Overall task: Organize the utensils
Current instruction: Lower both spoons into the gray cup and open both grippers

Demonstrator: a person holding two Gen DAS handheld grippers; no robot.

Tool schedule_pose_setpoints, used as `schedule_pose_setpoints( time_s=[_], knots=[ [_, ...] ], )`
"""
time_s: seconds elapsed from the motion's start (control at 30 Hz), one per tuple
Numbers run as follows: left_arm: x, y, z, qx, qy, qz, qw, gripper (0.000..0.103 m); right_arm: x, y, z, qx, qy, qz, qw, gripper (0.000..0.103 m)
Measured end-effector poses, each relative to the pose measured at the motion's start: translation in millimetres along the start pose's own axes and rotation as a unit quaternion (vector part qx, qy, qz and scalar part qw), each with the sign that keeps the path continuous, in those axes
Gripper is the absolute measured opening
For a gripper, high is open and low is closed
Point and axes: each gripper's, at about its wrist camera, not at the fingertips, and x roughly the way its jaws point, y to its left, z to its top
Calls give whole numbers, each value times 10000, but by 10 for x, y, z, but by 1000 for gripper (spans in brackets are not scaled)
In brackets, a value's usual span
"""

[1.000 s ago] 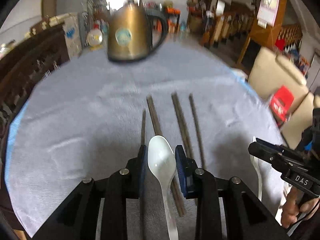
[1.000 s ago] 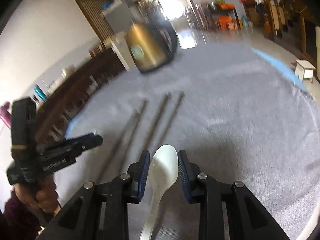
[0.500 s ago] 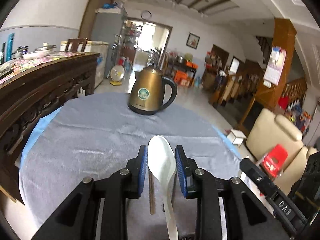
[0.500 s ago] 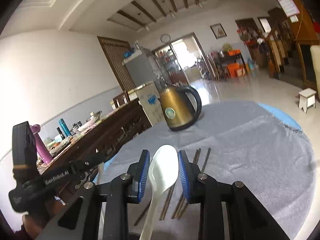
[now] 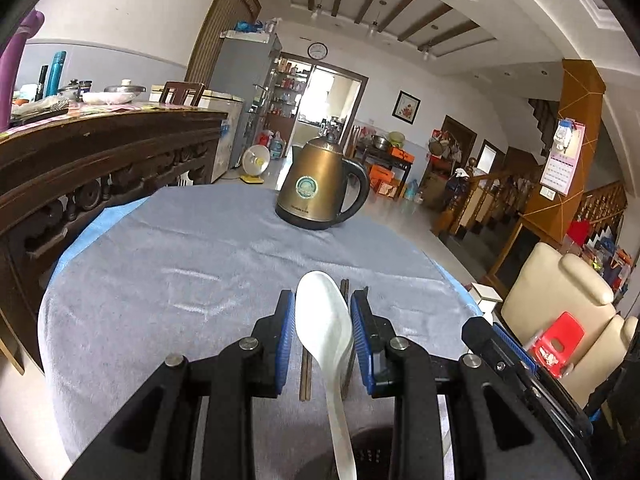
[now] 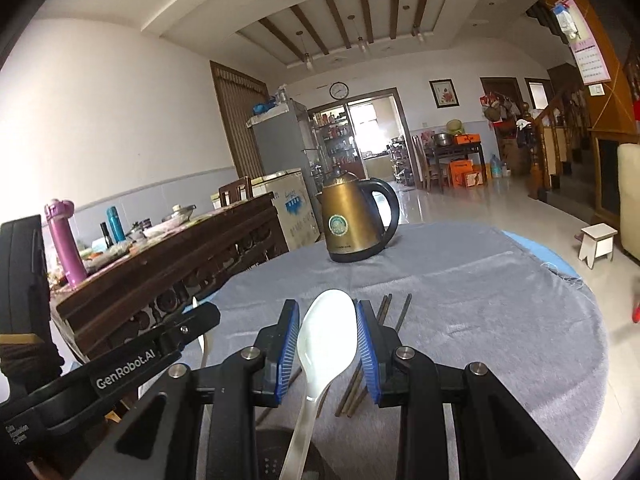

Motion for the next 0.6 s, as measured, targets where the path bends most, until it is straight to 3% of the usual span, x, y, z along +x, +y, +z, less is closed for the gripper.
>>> schedule_pose_setpoints(
  time_s=[0.27,0.6],
  knots=[
    [-121,63,-133,-37,91,-24,9999,30,-169,-35,-137,1,150,-34,9999,32],
    [-389,-12,-263,322,157,-93,9993,30,-364,13,-225,-65,304,43,9995,33]
  ],
)
